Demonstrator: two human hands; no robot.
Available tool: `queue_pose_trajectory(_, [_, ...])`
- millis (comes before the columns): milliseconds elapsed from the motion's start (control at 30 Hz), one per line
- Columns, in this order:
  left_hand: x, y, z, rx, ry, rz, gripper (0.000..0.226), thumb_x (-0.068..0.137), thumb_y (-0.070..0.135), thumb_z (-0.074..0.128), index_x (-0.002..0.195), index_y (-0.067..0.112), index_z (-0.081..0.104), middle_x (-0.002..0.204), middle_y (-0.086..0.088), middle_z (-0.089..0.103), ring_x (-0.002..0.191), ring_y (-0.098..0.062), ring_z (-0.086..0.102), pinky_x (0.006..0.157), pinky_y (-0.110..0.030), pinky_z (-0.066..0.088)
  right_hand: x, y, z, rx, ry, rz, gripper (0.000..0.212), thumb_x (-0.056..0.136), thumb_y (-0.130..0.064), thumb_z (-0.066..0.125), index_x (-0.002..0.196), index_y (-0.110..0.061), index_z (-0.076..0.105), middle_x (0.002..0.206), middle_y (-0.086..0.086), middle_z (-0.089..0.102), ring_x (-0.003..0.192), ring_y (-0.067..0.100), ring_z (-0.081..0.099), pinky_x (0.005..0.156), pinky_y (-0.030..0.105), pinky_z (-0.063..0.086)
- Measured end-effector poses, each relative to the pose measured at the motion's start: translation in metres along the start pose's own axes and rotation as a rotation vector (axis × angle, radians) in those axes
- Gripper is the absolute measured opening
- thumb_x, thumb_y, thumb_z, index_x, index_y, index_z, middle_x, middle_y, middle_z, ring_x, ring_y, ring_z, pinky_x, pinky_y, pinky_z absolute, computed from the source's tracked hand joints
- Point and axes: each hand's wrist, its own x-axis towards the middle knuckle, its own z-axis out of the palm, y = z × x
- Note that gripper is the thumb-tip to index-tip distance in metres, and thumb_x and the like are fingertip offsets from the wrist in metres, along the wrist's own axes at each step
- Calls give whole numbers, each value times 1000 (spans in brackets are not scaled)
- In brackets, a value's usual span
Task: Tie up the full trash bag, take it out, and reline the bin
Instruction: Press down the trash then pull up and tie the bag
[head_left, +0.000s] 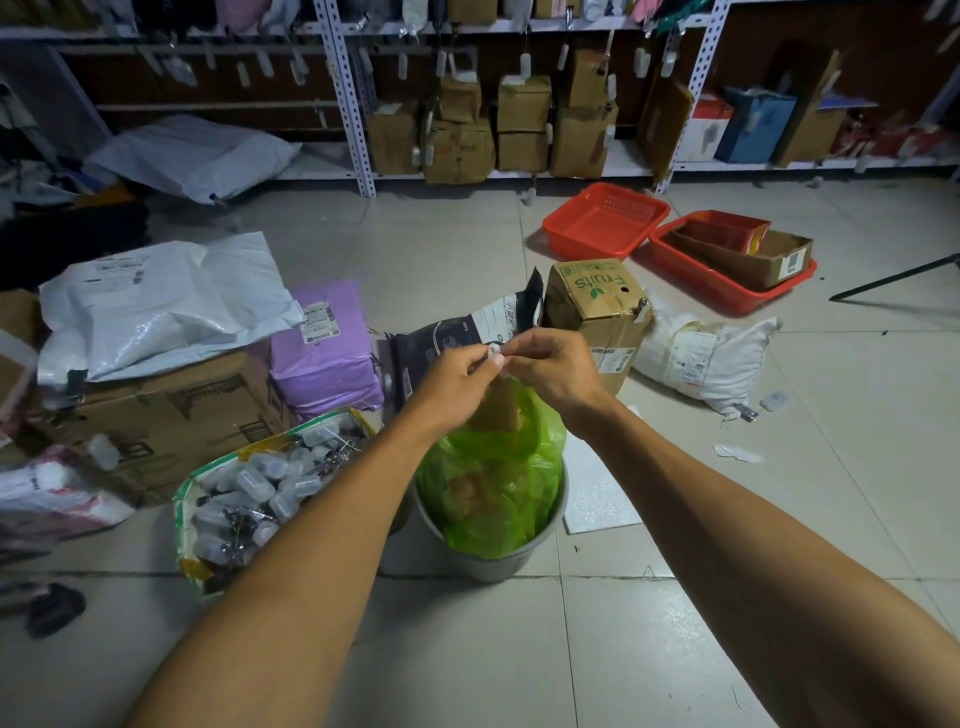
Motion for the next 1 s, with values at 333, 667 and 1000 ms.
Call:
queue_pose_trajectory(333, [-3, -7, -1, -2, -57, -27, 28, 100, 28, 47, 78, 31, 65, 69, -9, 61, 62, -14, 54, 65, -33, 43, 2, 9, 2, -18, -91, 12, 30, 92, 2, 56, 118, -7, 68, 79, -3, 60, 63, -2, 56, 56, 12, 44])
queue_pose_trajectory(667, [-4, -9, -1, -121, -1, -119, 27, 101, 21, 43, 91, 20, 68, 81, -9, 72, 71, -26, 68, 75, -42, 55, 1, 21, 4, -119, -28, 43, 13, 93, -10, 56, 85, -13, 65, 80, 5, 66, 71, 15, 60, 66, 34, 50])
queue_pose_trajectory(1000, [0, -11, -2, -63, 142, -274, 30, 103, 20, 38, 85, 17, 61, 69, -6, 64, 56, -16, 57, 53, -27, 44, -11, 15, 7, -1, -141, 52, 14, 83, 1, 63, 77, -9, 69, 93, 18, 70, 86, 19, 61, 84, 35, 49])
